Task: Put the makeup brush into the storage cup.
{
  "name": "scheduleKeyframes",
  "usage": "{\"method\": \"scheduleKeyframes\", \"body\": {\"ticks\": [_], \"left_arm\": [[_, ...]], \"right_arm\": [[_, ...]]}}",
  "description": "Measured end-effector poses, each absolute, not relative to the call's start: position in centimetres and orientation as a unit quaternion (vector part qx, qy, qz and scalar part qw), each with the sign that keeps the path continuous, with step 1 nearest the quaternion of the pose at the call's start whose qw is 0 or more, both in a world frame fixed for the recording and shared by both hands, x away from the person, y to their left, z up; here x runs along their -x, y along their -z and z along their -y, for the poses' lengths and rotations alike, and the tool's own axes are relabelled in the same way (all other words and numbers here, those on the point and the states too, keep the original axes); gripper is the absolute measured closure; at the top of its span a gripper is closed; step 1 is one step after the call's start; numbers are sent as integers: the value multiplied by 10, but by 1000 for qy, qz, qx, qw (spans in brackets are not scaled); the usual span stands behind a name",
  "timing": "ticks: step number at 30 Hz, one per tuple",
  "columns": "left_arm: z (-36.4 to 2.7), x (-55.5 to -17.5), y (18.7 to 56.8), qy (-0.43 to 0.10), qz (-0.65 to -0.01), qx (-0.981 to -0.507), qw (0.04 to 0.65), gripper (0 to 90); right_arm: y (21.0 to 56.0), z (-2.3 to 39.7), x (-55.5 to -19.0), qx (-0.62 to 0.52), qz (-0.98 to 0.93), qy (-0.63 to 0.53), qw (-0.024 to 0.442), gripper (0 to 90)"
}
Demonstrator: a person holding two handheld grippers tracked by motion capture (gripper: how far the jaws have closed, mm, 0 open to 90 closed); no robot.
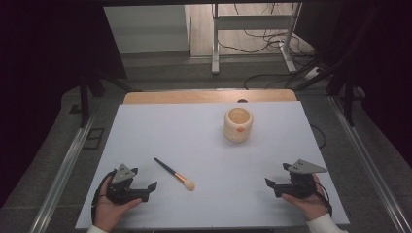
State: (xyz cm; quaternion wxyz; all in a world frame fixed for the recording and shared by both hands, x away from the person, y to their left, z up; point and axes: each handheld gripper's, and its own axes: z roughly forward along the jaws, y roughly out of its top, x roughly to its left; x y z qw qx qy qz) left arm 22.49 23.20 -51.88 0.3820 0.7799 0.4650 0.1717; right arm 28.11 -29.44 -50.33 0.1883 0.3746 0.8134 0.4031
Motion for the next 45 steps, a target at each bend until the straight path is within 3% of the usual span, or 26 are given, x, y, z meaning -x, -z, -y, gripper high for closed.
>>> {"method": "scheduleKeyframes", "body": {"ticks": [28,45], "left_arm": [[-220,-227,513,-172,-416,-807,383,102],[-209,-233,468,-190,-312,-859,358,124]], "right_arm": [[499,293,-276,-371,-816,-398,196,114],[497,296,-273,-377,-812,-397,202,114]]}}
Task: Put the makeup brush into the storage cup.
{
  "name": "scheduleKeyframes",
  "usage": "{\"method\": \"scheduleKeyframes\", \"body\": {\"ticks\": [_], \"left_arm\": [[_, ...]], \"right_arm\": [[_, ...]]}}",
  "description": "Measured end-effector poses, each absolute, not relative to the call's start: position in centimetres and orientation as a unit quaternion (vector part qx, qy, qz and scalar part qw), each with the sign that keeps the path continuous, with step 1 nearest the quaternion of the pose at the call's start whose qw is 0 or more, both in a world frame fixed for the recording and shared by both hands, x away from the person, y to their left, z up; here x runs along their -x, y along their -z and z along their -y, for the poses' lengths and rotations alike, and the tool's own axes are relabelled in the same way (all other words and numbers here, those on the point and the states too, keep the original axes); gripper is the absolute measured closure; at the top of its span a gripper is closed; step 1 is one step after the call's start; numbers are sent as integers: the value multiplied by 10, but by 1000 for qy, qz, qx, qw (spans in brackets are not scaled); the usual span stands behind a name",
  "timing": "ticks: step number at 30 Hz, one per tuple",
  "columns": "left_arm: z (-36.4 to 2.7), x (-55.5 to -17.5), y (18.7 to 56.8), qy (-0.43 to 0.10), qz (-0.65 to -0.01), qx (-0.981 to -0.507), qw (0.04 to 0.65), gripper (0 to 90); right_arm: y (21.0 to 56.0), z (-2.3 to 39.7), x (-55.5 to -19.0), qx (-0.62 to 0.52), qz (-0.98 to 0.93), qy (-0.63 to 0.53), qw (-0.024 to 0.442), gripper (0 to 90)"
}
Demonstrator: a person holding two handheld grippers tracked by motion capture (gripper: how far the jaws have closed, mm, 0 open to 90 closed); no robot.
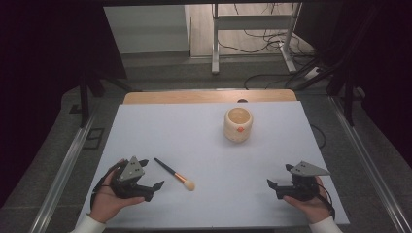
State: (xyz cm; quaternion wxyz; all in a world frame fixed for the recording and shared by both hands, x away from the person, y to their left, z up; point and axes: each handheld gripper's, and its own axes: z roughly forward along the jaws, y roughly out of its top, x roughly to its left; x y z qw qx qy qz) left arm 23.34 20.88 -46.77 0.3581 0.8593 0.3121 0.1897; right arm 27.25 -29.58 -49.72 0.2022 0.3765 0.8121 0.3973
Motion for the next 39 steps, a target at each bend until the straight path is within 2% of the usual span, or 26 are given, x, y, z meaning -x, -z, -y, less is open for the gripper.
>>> {"method": "scheduleKeyframes", "body": {"ticks": [9,19,26,39], "left_arm": [[-206,-248,452,-174,-227,-897,337,107],[-201,-256,444,-178,-162,-916,322,86],[-194,-258,439,-182,-111,-923,321,36],[-186,-265,438,-181,-19,-942,283,65]], "right_arm": [[498,296,-273,-378,-813,-393,203,114],[499,297,-274,-379,-813,-391,204,113],[499,297,-274,-378,-815,-390,205,113],[500,297,-275,-378,-815,-389,206,113]]}}
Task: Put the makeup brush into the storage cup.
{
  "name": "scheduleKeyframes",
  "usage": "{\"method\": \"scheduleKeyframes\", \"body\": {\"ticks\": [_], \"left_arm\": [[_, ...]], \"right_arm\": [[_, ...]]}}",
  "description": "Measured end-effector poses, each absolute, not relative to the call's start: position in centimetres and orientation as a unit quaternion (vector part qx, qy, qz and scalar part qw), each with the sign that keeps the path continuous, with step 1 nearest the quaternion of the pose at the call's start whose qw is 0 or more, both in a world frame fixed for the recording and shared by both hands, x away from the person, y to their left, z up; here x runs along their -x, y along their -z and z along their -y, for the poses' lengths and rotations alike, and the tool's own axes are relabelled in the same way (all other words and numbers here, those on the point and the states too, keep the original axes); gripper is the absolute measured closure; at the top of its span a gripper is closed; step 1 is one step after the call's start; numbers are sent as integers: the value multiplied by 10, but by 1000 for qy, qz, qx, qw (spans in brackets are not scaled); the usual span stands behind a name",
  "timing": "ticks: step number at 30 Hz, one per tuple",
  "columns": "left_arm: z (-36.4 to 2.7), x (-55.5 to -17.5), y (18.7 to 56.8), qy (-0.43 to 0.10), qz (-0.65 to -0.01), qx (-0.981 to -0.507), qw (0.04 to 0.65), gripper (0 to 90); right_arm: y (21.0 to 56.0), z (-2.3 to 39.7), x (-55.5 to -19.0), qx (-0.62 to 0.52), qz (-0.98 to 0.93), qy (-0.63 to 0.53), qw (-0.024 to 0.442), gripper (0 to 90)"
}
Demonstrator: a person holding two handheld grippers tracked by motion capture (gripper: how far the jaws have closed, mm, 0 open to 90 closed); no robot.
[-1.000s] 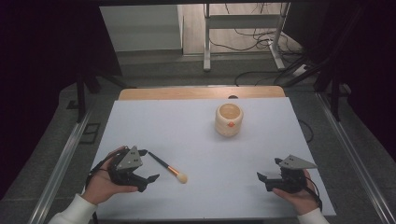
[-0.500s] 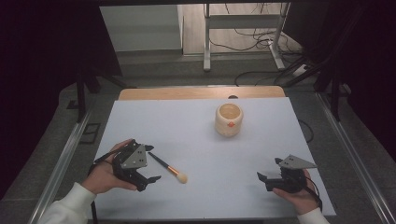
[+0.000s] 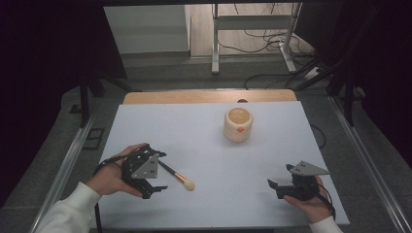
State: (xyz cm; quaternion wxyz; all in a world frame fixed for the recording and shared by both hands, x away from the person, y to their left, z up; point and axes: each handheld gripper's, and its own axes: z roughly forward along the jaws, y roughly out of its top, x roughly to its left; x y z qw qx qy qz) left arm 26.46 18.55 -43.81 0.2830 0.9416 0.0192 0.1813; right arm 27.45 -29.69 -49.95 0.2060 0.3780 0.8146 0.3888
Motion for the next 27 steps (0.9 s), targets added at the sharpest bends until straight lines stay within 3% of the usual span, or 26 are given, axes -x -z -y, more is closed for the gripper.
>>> {"method": "scheduleKeyframes", "body": {"ticks": [15,23,25,27], "left_arm": [[-179,-282,434,-194,57,-948,246,55],[-174,-290,431,-182,106,-945,249,48],[-173,-291,430,-175,107,-950,237,97],[-169,-293,430,-165,116,-955,217,85]], "right_arm": [[499,298,-275,-378,-814,-389,205,113],[500,298,-275,-378,-815,-389,205,113],[500,299,-275,-379,-814,-388,206,113],[500,299,-275,-380,-814,-388,206,113]]}}
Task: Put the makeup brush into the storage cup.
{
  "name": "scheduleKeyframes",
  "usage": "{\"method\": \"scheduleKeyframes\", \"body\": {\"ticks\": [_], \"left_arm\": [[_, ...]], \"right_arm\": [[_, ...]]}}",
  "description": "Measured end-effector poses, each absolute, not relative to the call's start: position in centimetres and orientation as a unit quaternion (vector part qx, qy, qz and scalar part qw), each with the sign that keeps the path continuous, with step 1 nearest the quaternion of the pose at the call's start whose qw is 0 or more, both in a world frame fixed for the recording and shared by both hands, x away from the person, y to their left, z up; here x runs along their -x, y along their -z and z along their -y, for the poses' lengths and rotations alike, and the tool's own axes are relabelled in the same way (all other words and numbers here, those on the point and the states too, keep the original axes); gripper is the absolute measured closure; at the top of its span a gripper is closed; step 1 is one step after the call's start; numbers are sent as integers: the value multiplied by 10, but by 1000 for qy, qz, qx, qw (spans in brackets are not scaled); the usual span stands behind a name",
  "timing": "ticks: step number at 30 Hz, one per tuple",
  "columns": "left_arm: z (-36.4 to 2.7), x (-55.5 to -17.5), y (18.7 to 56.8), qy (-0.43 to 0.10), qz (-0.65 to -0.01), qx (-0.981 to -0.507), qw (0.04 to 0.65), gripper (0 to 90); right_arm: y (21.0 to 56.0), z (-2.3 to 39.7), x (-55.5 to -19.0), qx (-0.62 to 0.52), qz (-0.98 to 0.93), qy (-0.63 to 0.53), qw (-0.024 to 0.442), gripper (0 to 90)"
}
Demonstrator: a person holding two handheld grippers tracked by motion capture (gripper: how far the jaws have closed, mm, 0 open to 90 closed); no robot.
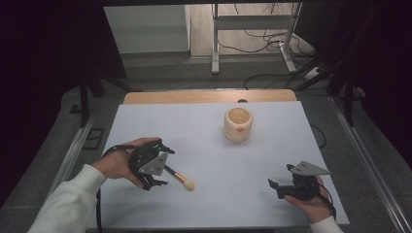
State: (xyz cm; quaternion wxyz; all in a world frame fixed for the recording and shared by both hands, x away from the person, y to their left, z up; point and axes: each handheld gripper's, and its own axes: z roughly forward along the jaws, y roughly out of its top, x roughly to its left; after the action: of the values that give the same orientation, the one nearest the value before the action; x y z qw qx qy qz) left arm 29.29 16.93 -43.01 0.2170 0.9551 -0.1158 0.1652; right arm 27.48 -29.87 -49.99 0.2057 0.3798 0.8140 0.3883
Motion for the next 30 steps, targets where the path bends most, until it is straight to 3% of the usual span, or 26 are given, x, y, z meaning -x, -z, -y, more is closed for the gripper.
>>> {"method": "scheduleKeyframes", "body": {"ticks": [14,30], "left_arm": [[-162,-308,418,-185,125,-952,211,82],[-149,-323,426,-156,173,-959,162,92]], "right_arm": [[500,299,-275,-379,-815,-387,205,113],[500,298,-274,-374,-817,-389,205,112]]}}
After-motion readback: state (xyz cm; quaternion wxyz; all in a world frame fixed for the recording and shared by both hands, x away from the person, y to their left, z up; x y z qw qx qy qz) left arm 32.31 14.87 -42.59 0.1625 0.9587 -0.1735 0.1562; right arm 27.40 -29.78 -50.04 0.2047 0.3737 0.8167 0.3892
